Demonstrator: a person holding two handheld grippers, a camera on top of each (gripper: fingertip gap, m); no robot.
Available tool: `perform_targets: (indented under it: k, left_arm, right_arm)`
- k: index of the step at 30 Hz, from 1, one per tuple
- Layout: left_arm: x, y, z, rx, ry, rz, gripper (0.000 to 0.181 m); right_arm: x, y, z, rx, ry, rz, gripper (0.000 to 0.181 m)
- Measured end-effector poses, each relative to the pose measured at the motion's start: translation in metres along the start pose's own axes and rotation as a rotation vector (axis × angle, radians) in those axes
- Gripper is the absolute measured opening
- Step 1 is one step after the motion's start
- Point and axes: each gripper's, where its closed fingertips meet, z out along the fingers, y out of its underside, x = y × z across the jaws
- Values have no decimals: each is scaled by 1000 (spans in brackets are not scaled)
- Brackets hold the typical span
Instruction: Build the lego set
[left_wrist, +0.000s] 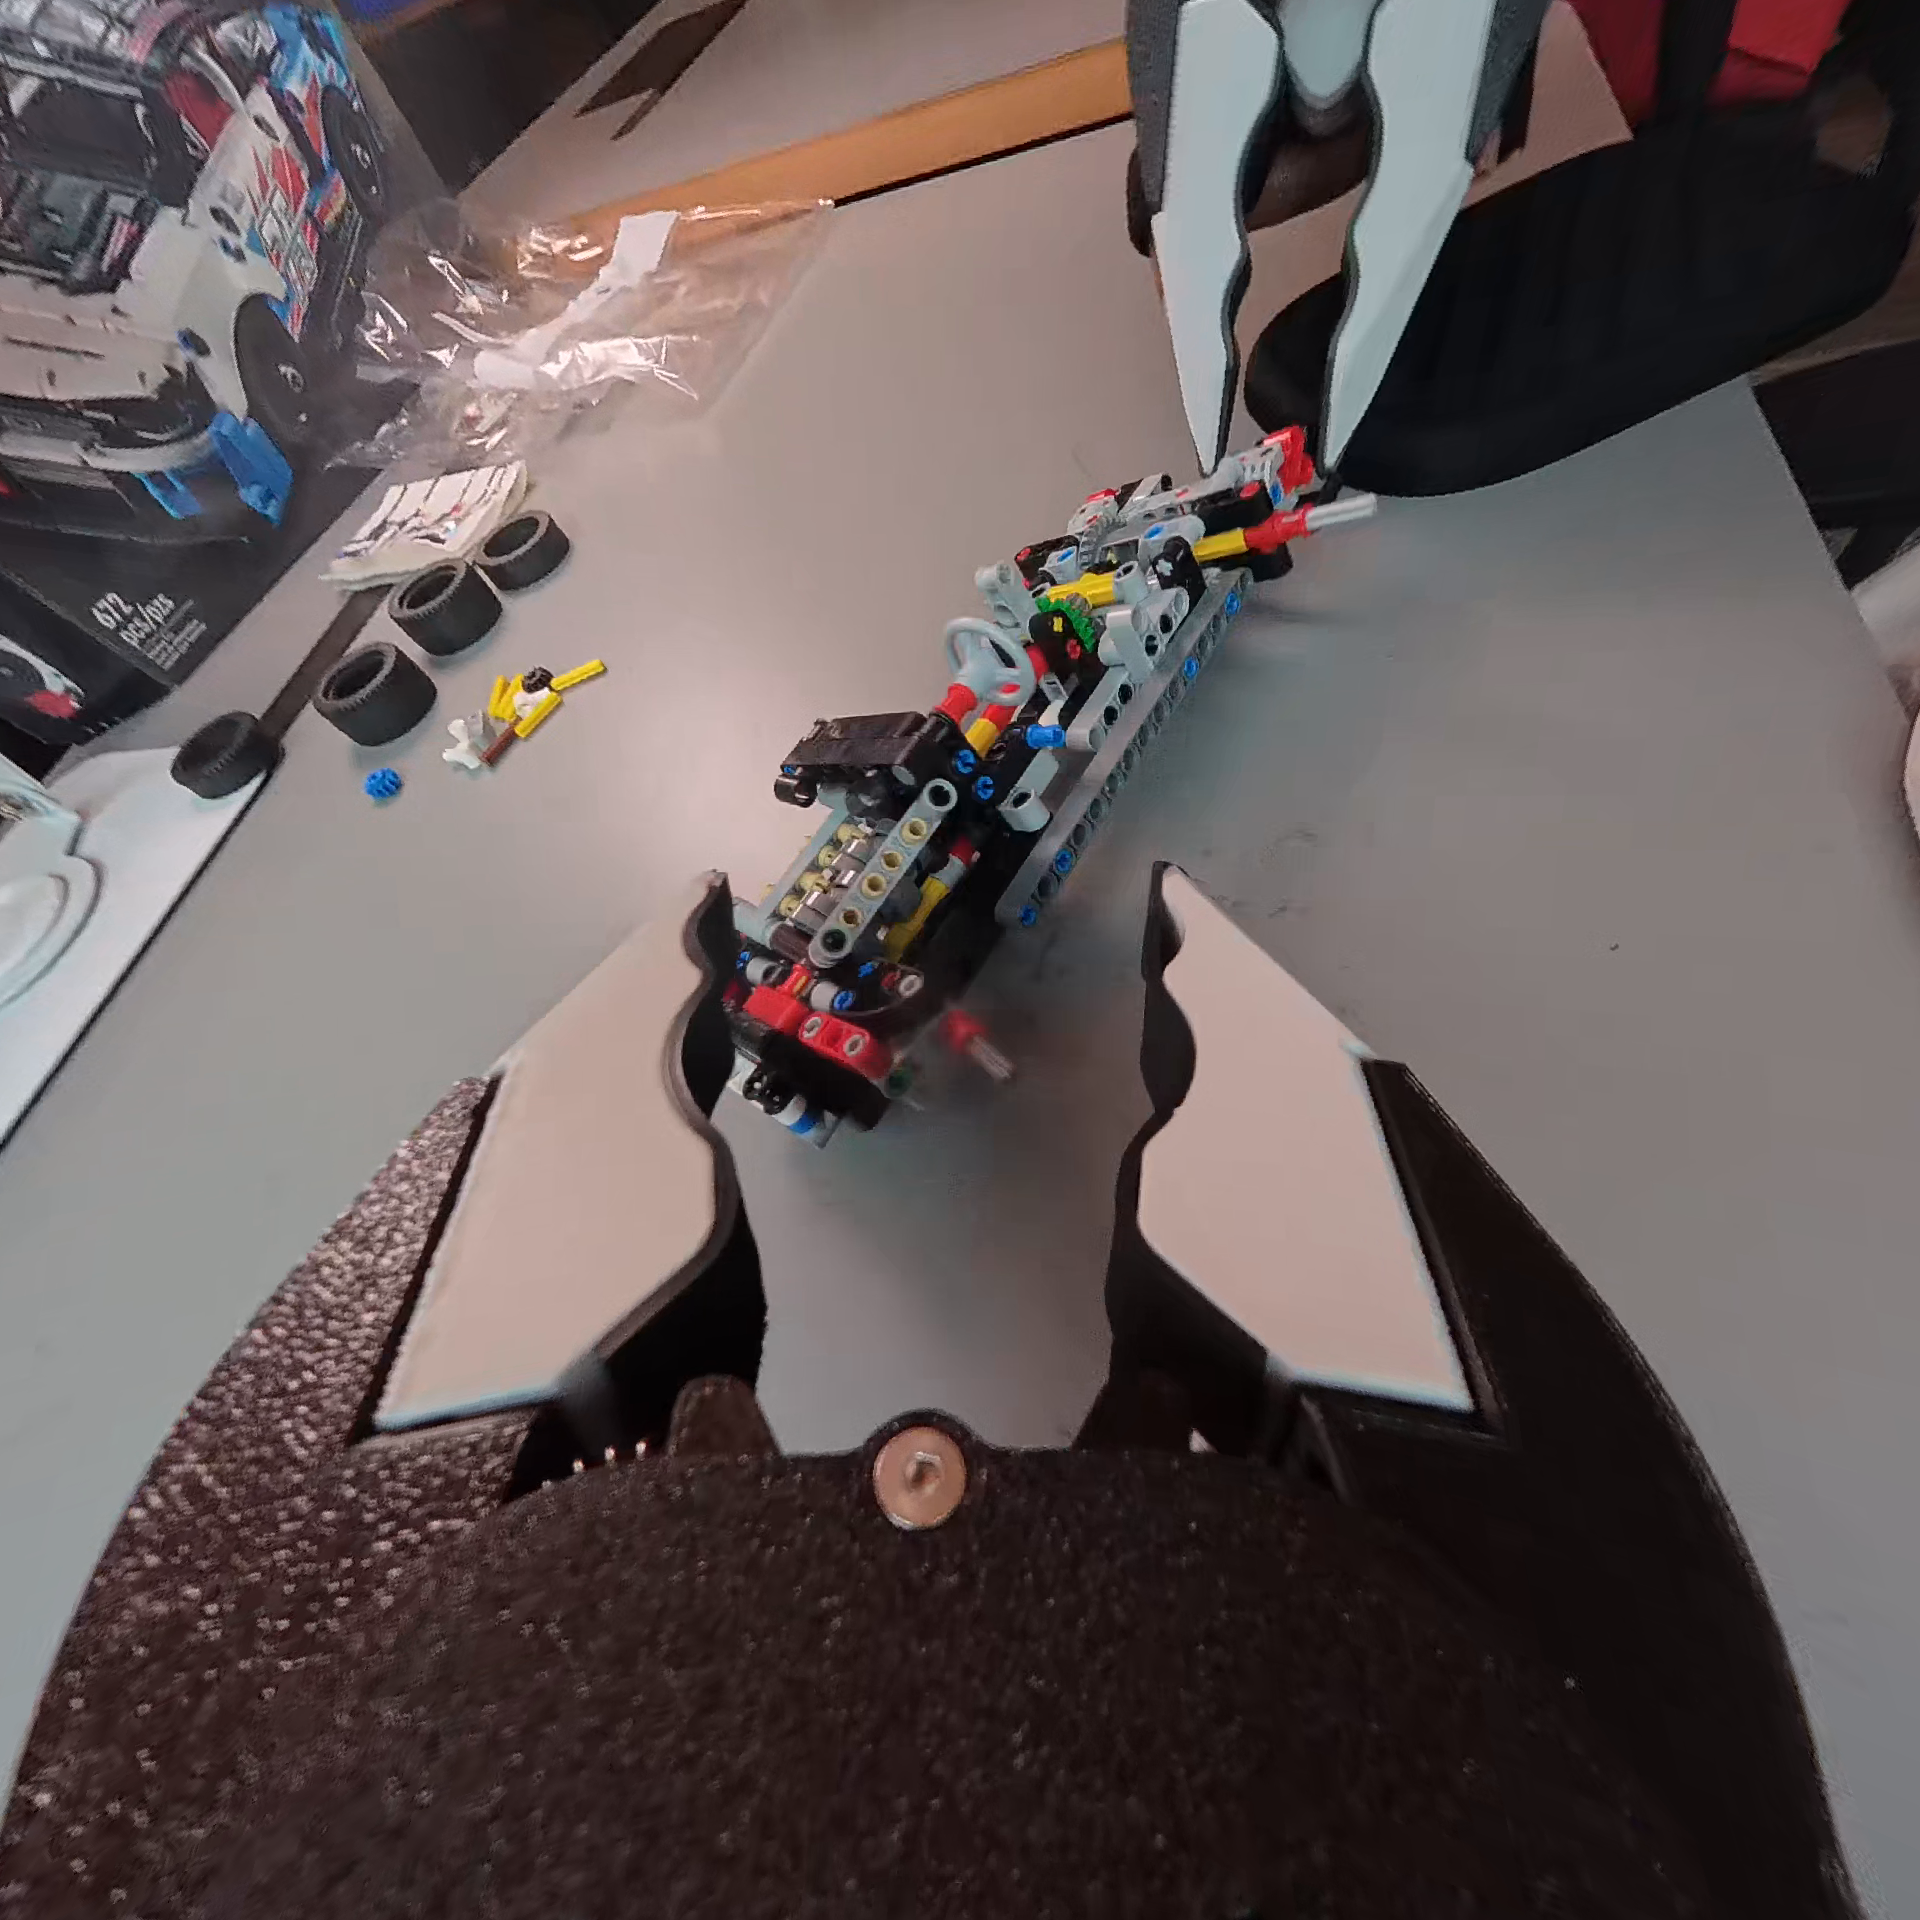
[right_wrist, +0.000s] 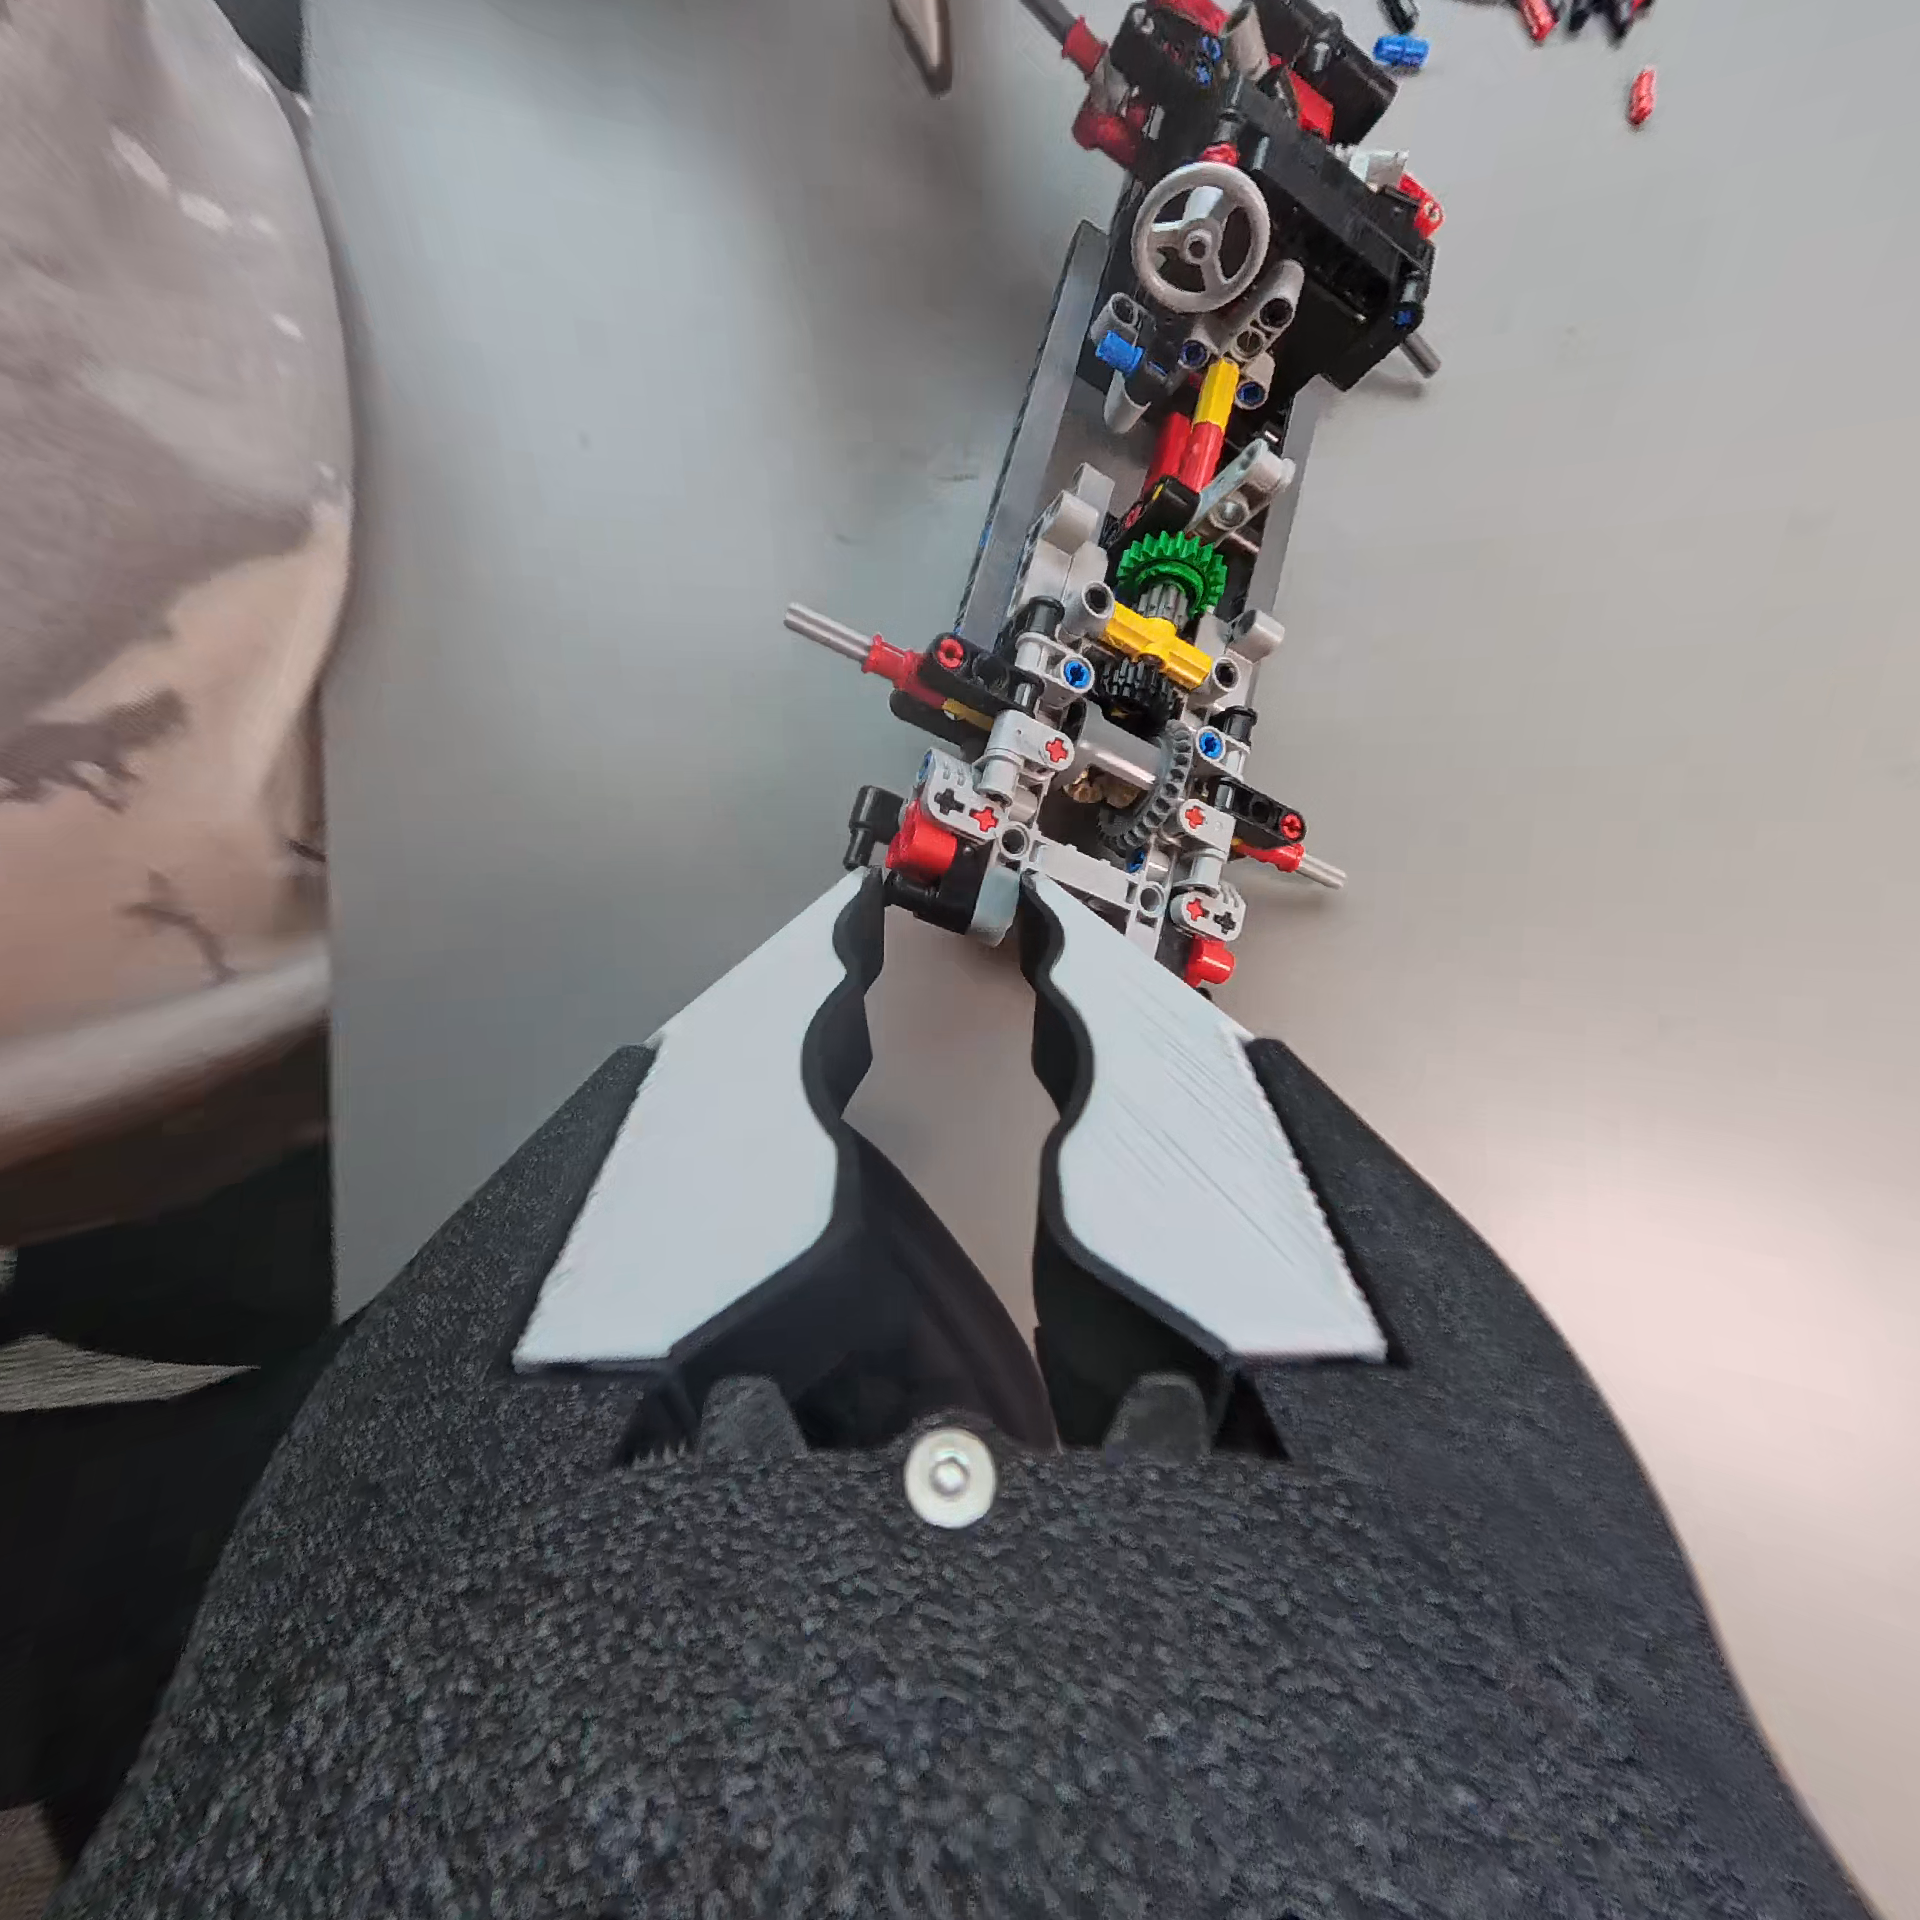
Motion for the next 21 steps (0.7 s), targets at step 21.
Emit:
perform_targets:
  k: [21]
  left_arm:
    - [14,26,7,-182,403,-808,50]
  right_arm:
    - [55,-57,-31,514,-196,442,57]
